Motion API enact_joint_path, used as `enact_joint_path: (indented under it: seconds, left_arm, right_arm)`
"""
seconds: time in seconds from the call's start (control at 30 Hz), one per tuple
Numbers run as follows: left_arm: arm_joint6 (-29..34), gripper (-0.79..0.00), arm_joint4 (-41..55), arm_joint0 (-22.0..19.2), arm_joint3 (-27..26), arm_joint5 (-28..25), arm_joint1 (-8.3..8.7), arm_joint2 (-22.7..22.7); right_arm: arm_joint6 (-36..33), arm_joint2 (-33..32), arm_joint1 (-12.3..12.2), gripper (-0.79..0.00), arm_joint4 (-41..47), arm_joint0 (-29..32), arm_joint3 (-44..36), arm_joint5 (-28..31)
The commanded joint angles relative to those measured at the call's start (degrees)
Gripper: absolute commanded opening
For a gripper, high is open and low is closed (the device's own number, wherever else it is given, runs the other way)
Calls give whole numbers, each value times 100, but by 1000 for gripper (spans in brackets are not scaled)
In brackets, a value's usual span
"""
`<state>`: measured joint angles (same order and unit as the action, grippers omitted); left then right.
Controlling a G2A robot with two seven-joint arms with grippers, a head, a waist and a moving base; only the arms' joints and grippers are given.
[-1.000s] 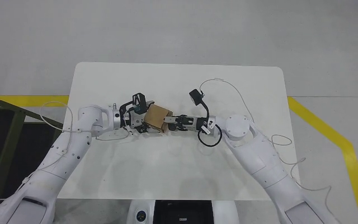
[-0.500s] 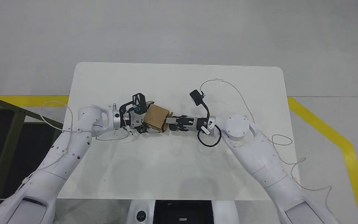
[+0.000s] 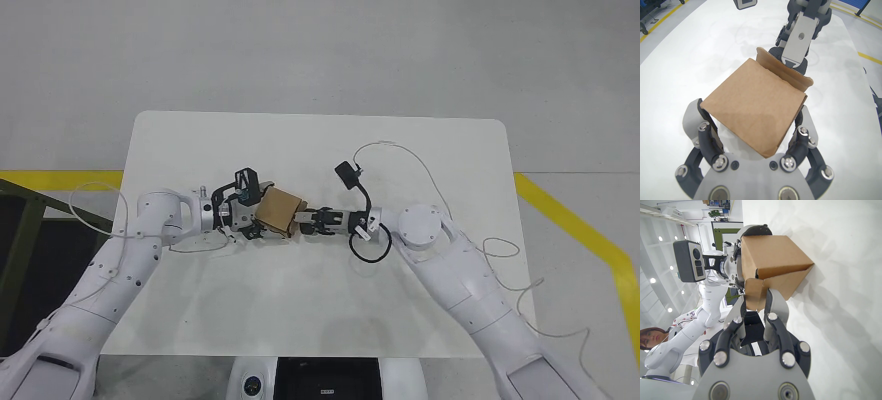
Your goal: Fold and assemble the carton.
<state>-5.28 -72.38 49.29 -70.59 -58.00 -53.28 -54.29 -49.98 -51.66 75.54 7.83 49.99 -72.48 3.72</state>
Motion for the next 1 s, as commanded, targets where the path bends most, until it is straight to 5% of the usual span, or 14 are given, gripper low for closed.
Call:
enact_joint_path:
  seconds: [0.0, 0.47, 0.97]
  left_arm:
    - [-7, 0, -2, -1, -6, 0, 9, 0]
    - [-53, 0, 46, -19, 22, 0, 37, 22]
    - [-34, 0, 88, -20, -1, 0, 5, 31]
  right_arm:
    - [6, 19, 0, -597, -113, -33, -9, -21]
    - [-104, 108, -15, -573, -840, -285, -97, -185]
    - [-158, 137, -26, -637, -1325, -439, -174, -358]
